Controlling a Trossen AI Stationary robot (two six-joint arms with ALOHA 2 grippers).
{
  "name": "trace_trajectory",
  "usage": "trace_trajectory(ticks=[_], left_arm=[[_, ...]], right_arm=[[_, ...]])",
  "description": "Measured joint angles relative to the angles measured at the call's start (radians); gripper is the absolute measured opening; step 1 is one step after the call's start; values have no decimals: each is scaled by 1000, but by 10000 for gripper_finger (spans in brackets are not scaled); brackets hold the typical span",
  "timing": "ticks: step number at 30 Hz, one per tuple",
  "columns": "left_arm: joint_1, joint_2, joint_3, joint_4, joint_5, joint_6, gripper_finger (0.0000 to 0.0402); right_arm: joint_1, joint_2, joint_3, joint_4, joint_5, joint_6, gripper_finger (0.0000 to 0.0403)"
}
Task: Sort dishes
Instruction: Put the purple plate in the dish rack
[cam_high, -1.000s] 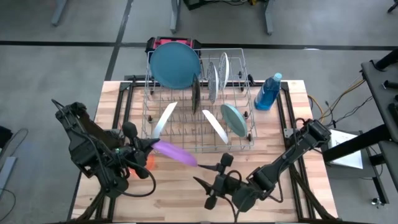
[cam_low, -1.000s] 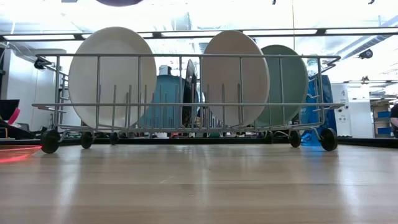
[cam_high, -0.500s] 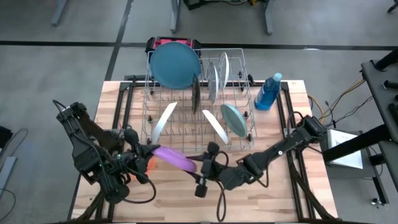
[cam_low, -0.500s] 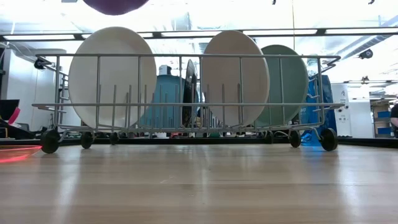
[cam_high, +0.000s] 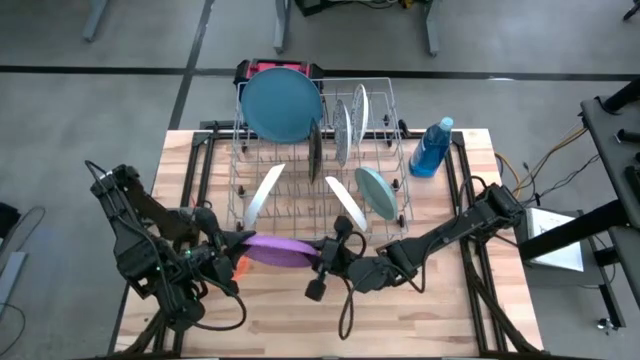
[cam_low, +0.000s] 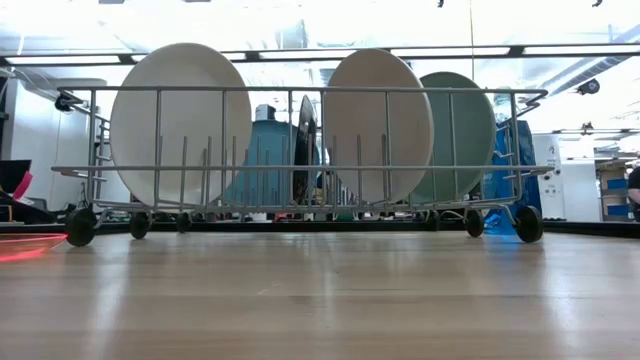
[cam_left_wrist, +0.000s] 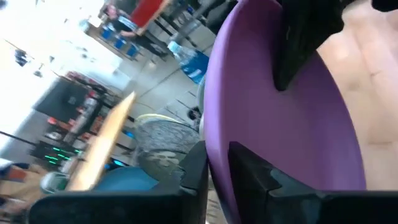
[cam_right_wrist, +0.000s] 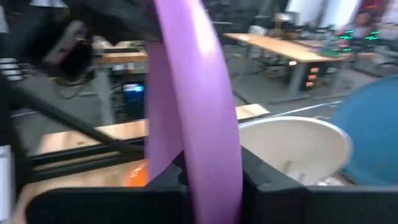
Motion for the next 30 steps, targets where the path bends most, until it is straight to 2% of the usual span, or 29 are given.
trace_trajectory(ticks=[4,8,17,23,28,30], left_arm=[[1,0,1,-3,-94,54,58],[21,-22,16,-4,-58,125,87],[81,-101,14,2,13,213,185],[82,-136,14,20,-2,326,215],[83,-178,14,24,-4,395,219],[82,-196,14,25,-30,411,219]], right_arm=[[0,0,1,11,41,-10,32],[-1,0,1,10,84,2,32],[-20,-8,2,0,158,9,31],[-14,-13,0,-15,325,-2,30],[-11,-18,0,-30,549,18,30],[-13,-18,0,-32,595,46,30]])
